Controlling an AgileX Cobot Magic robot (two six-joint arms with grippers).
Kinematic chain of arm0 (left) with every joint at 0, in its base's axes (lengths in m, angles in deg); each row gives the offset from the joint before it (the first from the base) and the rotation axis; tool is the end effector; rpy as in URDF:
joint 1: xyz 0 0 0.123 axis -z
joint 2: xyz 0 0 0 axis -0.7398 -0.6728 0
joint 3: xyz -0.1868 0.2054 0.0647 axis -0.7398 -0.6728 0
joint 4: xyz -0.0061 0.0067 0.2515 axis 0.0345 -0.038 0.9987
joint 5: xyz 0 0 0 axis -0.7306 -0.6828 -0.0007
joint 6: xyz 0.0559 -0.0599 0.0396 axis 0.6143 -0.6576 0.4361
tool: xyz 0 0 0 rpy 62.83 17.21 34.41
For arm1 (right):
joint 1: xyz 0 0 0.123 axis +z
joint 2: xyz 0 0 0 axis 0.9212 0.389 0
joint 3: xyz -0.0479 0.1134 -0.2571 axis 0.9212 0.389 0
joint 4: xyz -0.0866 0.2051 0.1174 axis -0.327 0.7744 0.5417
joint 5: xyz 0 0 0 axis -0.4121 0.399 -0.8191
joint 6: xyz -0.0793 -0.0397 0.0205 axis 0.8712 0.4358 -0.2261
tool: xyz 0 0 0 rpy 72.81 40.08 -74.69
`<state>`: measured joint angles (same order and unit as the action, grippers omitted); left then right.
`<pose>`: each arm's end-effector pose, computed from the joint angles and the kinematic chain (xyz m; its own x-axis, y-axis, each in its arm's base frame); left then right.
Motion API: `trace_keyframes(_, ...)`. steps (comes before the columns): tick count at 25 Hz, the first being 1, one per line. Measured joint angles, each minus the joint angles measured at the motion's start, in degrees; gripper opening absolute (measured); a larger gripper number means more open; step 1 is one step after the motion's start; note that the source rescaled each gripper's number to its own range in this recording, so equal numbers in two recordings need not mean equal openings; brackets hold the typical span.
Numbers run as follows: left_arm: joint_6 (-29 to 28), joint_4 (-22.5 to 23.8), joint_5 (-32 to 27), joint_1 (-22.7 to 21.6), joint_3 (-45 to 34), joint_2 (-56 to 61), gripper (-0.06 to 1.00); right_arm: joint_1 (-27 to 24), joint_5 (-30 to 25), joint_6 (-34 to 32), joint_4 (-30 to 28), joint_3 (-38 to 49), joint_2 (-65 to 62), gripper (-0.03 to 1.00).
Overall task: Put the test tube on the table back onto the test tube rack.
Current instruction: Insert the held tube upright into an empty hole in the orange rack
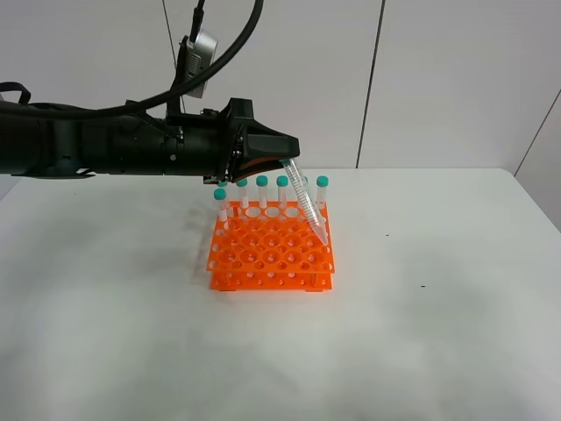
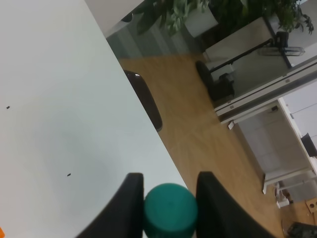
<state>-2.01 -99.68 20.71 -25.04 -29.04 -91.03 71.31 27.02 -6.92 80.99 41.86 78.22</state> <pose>0.3049 -0.1907 0.2513 -0.7841 -0.1238 -0.6081 0.4814 0.4970 -0.7219 0.0131 0.0063 0.2769 -0.5261 -0.0325 -0.8498 -0.1202 0.9921 0.0365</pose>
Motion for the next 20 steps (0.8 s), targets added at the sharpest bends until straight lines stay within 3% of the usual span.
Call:
trace_keyframes(5, 0.0, 0.0, -0.07, 0.0, 0.0, 0.0, 0.01, -3.8, 0.0, 0.0, 0.13, 0.0, -6.17, 1.0)
trace_keyframes(20, 0.0, 0.0, -0.07, 0.0, 0.0, 0.0, 0.01, -1.49, 0.0, 0.0, -0.46, 0.0, -6.17, 1.0)
